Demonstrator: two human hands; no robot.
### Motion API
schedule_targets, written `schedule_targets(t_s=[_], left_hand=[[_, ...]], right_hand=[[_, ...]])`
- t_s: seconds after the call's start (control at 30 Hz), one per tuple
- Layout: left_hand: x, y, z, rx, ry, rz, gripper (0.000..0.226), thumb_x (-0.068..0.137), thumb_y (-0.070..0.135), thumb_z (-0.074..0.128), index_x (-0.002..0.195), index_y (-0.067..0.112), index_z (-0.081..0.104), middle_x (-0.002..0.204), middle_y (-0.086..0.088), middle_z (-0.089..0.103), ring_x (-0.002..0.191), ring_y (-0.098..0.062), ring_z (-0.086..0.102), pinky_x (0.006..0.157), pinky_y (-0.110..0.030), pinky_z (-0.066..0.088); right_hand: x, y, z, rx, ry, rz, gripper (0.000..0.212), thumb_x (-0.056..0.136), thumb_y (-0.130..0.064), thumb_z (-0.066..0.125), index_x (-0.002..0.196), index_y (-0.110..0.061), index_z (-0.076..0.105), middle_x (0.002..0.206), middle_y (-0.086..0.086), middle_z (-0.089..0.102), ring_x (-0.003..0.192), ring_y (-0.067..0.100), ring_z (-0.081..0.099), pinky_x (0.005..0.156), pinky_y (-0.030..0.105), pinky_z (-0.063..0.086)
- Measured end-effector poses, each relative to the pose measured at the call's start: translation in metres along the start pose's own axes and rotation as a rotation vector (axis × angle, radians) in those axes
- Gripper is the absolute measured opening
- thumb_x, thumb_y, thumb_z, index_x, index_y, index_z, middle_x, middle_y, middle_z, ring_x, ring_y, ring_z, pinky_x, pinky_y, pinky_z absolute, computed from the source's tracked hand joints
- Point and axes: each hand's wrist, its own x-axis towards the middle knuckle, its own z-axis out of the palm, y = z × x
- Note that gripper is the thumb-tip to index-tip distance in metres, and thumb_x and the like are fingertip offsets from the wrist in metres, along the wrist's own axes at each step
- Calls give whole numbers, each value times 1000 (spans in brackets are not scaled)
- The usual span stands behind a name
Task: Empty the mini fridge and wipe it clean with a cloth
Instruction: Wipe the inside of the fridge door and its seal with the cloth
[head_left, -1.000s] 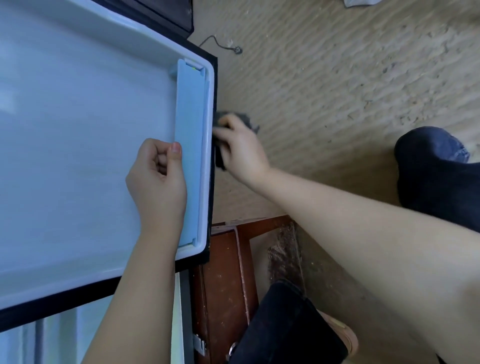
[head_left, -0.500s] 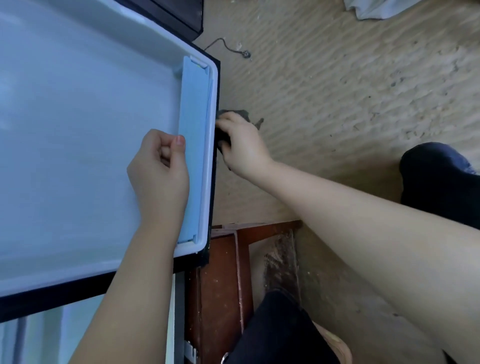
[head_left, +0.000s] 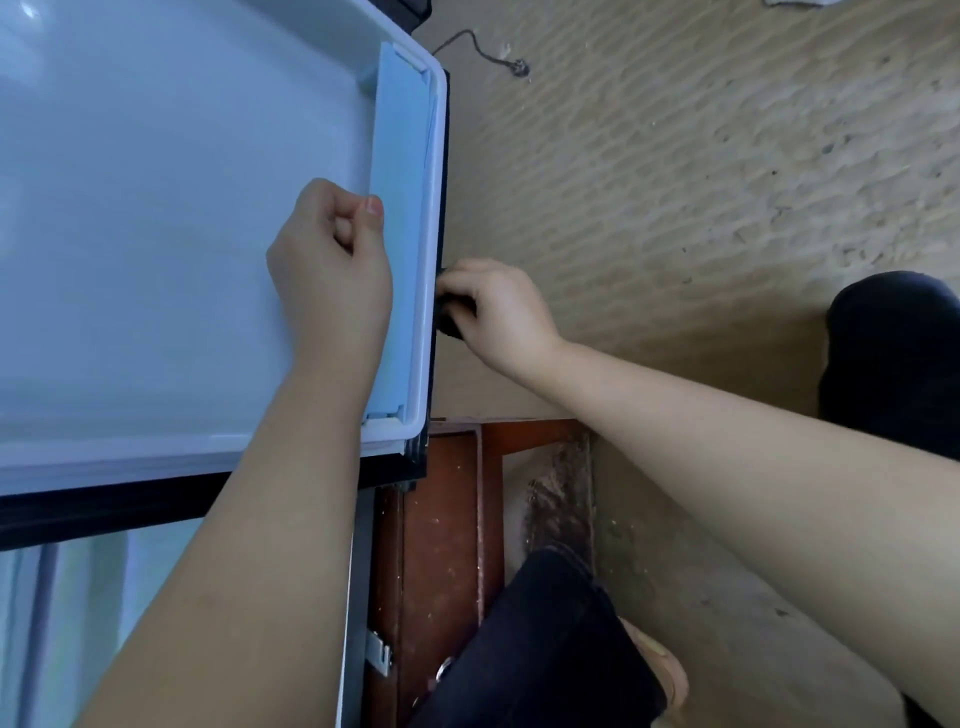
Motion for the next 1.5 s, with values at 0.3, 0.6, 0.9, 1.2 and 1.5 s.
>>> schedule_targets(t_s=[0.3, 0.6, 0.9, 1.2, 1.5], left_hand=[[4, -2, 2, -11, -4, 9, 30, 93, 22, 52, 68, 30, 37, 56, 10, 42, 53, -3, 40, 57, -11, 33], [4, -3, 3, -19, -5, -7, 21, 94, 21, 53, 74, 19, 46, 56, 9, 43, 52, -3, 40, 55, -12, 33], [9, -4, 4, -14, 2, -16, 31, 93, 20, 53, 67, 28, 37, 55, 8, 40, 52, -5, 37, 55, -13, 32], [10, -5, 5, -53, -1, -48, 32, 92, 19, 52, 66, 26, 36, 54, 10, 34, 49, -4, 34, 56, -13, 32], [9, -2, 4, -61, 27, -39, 33, 93, 15, 52, 66, 26, 35, 58, 7, 35, 51, -3, 36, 62, -6, 36]], right_hand=[[-35, -19, 22, 119, 41, 112, 20, 84, -3, 63, 104, -7, 64, 97, 1, 64, 87, 13, 57, 71, 26, 44], [-36, -15, 21, 150, -32, 104, 22, 83, 2, 63, 103, -5, 69, 98, 4, 65, 93, 19, 60, 81, 26, 47], [-47, -24, 21, 179, -123, 214, 26, 81, 3, 64, 104, -7, 70, 95, -4, 58, 92, 9, 51, 76, 16, 34], [-92, -30, 25, 254, -423, 132, 25, 82, 6, 64, 94, -14, 74, 99, -2, 64, 97, 13, 59, 94, 32, 47], [-65, -36, 20, 302, -70, 313, 26, 82, 1, 65, 105, -11, 68, 100, -6, 57, 93, 7, 50, 80, 7, 37]])
